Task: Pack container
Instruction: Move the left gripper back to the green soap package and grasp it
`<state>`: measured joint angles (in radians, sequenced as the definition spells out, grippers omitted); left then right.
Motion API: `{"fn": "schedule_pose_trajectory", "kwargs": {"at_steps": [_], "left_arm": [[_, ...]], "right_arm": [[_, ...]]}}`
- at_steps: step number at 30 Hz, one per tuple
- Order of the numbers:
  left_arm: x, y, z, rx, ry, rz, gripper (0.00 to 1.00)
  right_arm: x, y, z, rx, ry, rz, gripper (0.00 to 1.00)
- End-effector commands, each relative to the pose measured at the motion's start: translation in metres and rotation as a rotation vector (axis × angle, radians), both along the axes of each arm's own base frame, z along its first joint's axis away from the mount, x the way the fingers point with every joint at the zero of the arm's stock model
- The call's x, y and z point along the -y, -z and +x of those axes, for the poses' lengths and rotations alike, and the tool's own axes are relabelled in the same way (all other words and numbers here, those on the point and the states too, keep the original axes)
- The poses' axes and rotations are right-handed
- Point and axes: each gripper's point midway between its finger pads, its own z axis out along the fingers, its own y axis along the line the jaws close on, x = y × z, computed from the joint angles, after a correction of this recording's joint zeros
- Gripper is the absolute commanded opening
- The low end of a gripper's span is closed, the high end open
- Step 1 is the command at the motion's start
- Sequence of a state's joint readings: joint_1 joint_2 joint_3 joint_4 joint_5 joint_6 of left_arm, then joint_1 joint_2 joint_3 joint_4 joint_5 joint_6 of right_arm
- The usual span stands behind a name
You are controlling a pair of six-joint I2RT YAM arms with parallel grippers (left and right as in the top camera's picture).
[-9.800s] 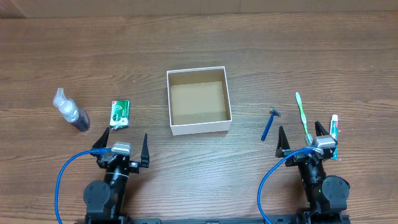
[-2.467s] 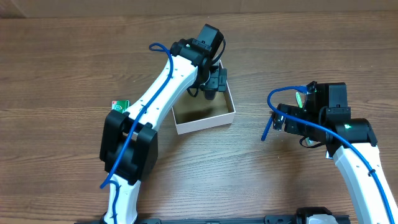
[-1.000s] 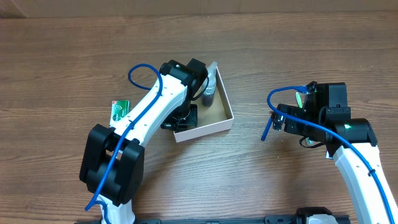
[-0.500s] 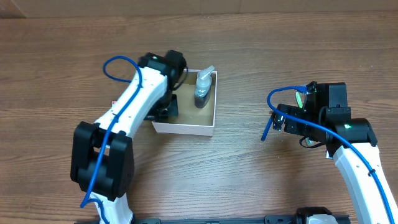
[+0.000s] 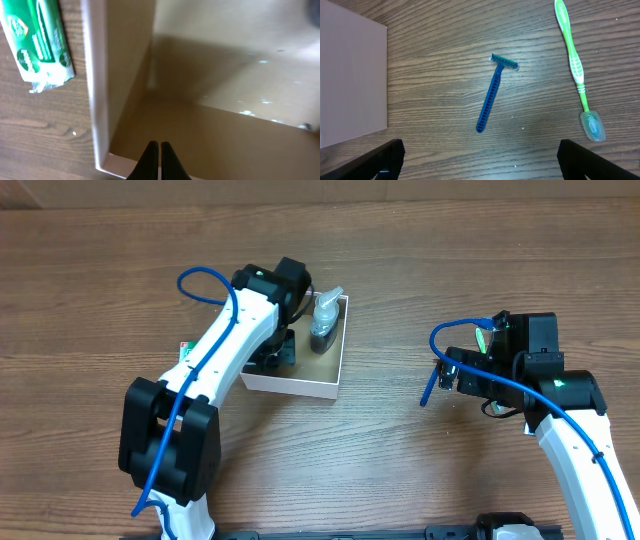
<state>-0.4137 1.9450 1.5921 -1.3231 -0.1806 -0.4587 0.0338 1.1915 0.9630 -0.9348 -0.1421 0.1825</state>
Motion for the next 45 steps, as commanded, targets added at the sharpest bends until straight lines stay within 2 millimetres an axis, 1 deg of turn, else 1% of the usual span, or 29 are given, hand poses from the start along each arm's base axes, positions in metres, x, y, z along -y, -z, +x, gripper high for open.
{"fn": "schedule_pose_trajectory", "kwargs": {"at_steps": [1, 2, 3, 5, 6, 8, 11, 13, 15, 18, 21, 26, 29, 32, 36, 42, 45], "left_arm": [[0.017, -0.031, 0.019, 0.105, 0.059, -0.038, 0.04], [0.018, -0.040, 0.022, 0.133, 0.058, -0.050, 0.04], [0.019, -0.054, 0.027, 0.172, 0.054, -0.066, 0.04], [0.015, -0.075, 0.032, 0.234, 0.037, -0.087, 0.04], [0.008, -0.088, 0.035, 0.274, 0.015, -0.094, 0.04], [-0.008, -0.105, 0.037, 0.330, -0.034, -0.088, 0.04], [-0.030, -0.113, 0.037, 0.345, -0.089, -0.082, 0.04], [-0.042, -0.110, 0.036, 0.325, -0.121, -0.079, 0.04], [-0.050, -0.102, 0.034, 0.301, -0.146, -0.083, 0.04], [-0.056, -0.088, 0.031, 0.268, -0.169, -0.102, 0.04], [-0.050, -0.067, 0.029, 0.233, -0.152, -0.157, 0.04], [-0.044, -0.034, 0.020, 0.171, -0.153, -0.229, 0.04], [-0.040, -0.020, 0.017, 0.154, -0.149, -0.273, 0.04], [-0.039, -0.010, 0.012, 0.137, -0.151, -0.281, 0.04], [-0.033, -0.004, 0.009, 0.124, -0.150, -0.311, 0.04], [-0.032, -0.004, 0.009, 0.125, -0.149, -0.315, 0.04], [-0.028, -0.004, 0.009, 0.121, -0.148, -0.338, 0.04]], "right_arm": [[-0.002, -0.010, 0.006, 0.031, -0.004, 0.003, 1.00], [-0.002, -0.010, 0.006, 0.031, -0.004, 0.003, 1.00], [-0.002, -0.010, 0.006, 0.031, -0.004, 0.003, 1.00], [-0.002, -0.010, 0.006, 0.031, -0.004, 0.003, 1.00], [-0.002, -0.010, 0.006, 0.031, -0.004, 0.003, 1.00], [-0.002, -0.010, 0.006, 0.031, -0.004, 0.004, 1.00], [-0.002, -0.010, 0.006, 0.031, -0.004, 0.004, 1.00], [-0.002, -0.010, 0.006, 0.031, -0.005, 0.004, 1.00], [-0.002, -0.010, 0.006, 0.031, -0.004, 0.004, 1.00], [-0.002, -0.010, 0.006, 0.031, -0.004, 0.004, 1.00], [-0.002, -0.010, 0.006, 0.031, -0.004, 0.004, 1.00], [-0.002, -0.010, 0.006, 0.029, -0.004, 0.004, 1.00], [-0.002, -0.010, 0.006, 0.029, -0.004, 0.004, 1.00], [-0.002, -0.010, 0.006, 0.030, -0.004, 0.004, 1.00], [-0.002, -0.010, 0.006, 0.030, -0.004, 0.004, 1.00], [-0.002, -0.010, 0.006, 0.029, -0.004, 0.004, 1.00], [-0.002, -0.010, 0.006, 0.030, -0.004, 0.004, 1.00]]}}
